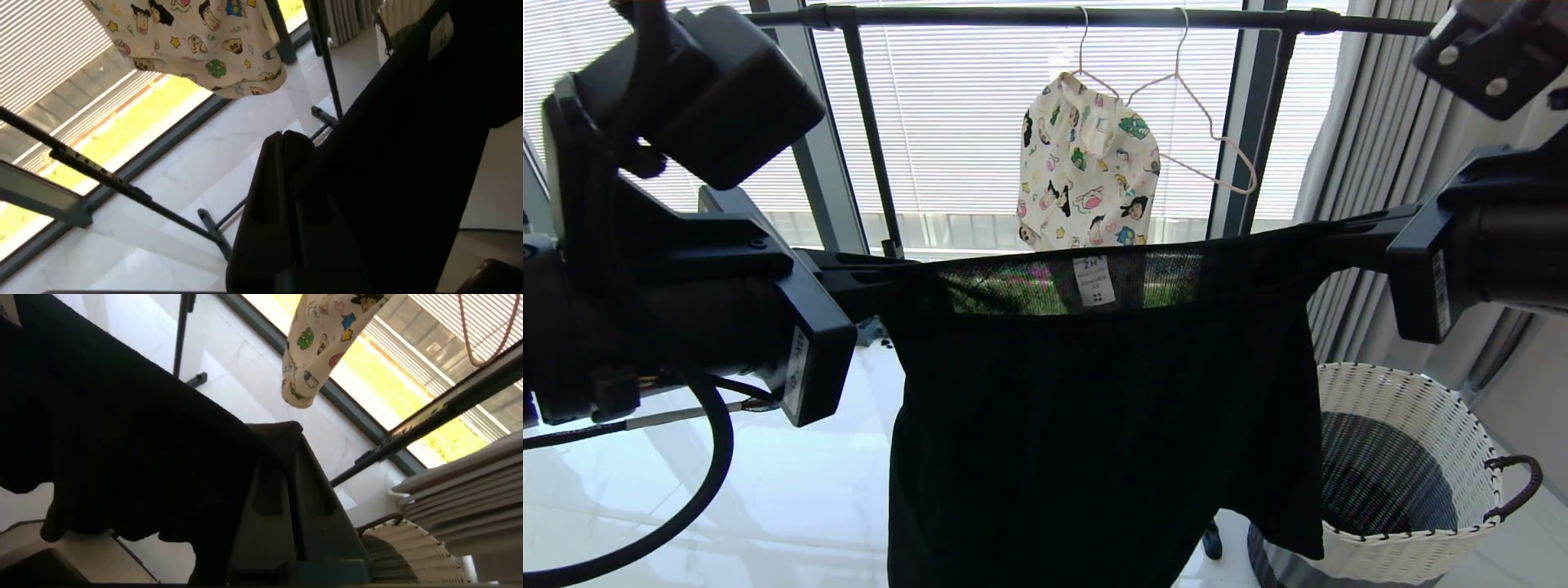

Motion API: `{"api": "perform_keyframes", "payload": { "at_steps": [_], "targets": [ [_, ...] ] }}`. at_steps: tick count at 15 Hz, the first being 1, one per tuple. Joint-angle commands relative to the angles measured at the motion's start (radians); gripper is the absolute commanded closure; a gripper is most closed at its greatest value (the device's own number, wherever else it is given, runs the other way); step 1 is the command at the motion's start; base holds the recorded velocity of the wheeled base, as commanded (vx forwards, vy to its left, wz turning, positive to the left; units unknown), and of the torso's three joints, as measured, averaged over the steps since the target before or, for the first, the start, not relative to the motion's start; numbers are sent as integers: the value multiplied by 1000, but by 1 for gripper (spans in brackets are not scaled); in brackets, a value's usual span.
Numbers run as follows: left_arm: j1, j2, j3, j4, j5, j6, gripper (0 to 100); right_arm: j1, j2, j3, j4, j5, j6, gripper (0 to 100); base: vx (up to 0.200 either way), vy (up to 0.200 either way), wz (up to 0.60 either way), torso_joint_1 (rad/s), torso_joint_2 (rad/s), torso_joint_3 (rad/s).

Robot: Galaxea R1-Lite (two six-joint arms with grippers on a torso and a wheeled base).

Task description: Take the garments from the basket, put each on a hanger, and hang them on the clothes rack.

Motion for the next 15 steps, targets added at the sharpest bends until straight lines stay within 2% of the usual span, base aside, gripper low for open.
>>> {"api": "perform_keyframes", "payload": {
  "at_steps": [1,5,8,10,11,12,15],
  "targets": [
    [-4,1,-9,1,-5,2,100,-8,-13,-30,6,0,-2,100,0,0,0,0,0,0],
    [-24,-2,-7,1,-8,4,100,-8,-53,-14,78,-1,-9,100,0,0,0,0,0,0],
    [-23,6,-9,-1,-9,73,100,-22,-129,62,110,-1,-9,100,0,0,0,0,0,0],
    [-21,41,-32,-8,-57,88,100,-13,-228,160,147,2,-11,100,0,0,0,0,0,0],
    [-23,49,-41,-8,-68,87,100,-5,-245,171,158,2,-11,100,0,0,0,0,0,0],
    [-21,83,-75,-8,-104,88,100,36,-297,202,193,2,-13,100,0,0,0,0,0,0],
    [-21,164,-141,-12,-106,87,100,107,-316,206,225,3,-13,100,0,0,0,0,0,0]
  ]
}}
